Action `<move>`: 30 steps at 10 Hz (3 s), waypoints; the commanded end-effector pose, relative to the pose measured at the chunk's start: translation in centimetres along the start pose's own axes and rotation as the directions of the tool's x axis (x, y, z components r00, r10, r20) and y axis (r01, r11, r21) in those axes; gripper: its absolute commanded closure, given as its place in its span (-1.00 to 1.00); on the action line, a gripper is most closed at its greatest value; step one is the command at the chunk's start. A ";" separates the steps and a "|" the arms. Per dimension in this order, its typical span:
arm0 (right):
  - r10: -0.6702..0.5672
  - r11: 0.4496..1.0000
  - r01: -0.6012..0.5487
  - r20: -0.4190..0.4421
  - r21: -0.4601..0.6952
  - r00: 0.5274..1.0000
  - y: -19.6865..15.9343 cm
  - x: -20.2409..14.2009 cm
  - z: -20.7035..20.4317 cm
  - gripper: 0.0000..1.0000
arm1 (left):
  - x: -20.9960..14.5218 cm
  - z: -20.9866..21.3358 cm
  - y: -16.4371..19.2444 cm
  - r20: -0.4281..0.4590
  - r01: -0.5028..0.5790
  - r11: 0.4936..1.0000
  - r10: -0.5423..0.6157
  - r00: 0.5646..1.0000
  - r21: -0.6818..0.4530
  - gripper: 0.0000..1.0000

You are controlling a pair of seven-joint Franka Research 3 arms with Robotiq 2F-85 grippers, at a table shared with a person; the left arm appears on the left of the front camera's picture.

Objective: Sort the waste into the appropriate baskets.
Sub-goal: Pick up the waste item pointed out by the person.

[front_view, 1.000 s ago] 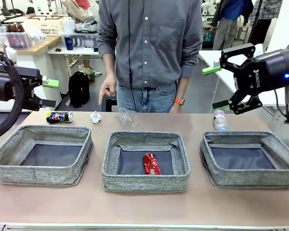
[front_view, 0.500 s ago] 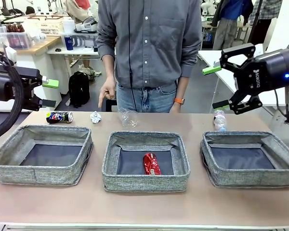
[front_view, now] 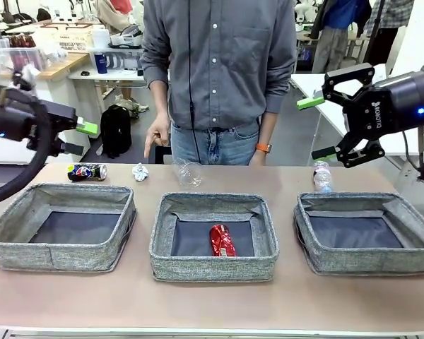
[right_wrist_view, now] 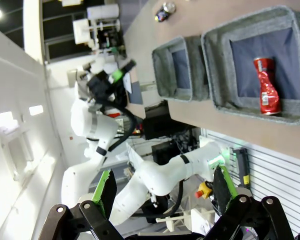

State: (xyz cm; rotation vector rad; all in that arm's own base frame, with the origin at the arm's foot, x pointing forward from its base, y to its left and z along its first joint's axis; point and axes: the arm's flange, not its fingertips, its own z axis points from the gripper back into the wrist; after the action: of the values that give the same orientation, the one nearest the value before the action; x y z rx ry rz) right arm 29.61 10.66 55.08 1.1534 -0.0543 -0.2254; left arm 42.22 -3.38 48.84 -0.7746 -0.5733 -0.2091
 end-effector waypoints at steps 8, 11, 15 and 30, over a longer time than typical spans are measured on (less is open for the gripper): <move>0.022 0.999 -0.022 -0.001 0.029 1.000 0.1 0.1 -0.2 -1.00 | 12.5 -20.5 10.9 -0.262 -0.021 0.918 0.135 0.956 0.395 -1.00; 0.022 0.999 -0.022 -0.001 0.029 1.000 0.1 0.1 -0.2 -1.00 | 13.6 -24.6 11.6 -0.313 -0.063 0.911 0.205 0.927 0.408 -1.00; 0.022 0.999 -0.022 -0.001 0.029 1.000 0.1 0.1 -0.2 -1.00 | 13.7 -26.9 13.9 -0.325 -0.059 0.876 0.239 0.915 0.478 -1.00; 0.022 0.999 -0.022 -0.001 0.029 1.000 0.1 0.1 -0.2 -1.00 | 12.0 -27.2 13.9 -0.395 0.017 0.859 0.218 0.892 0.512 1.00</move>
State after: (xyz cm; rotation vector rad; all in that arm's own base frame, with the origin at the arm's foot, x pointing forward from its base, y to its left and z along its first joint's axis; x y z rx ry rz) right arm 29.60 10.66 55.08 1.1526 -0.0544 -0.2253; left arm 69.33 -12.55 31.85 -0.2556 -0.1333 -0.1306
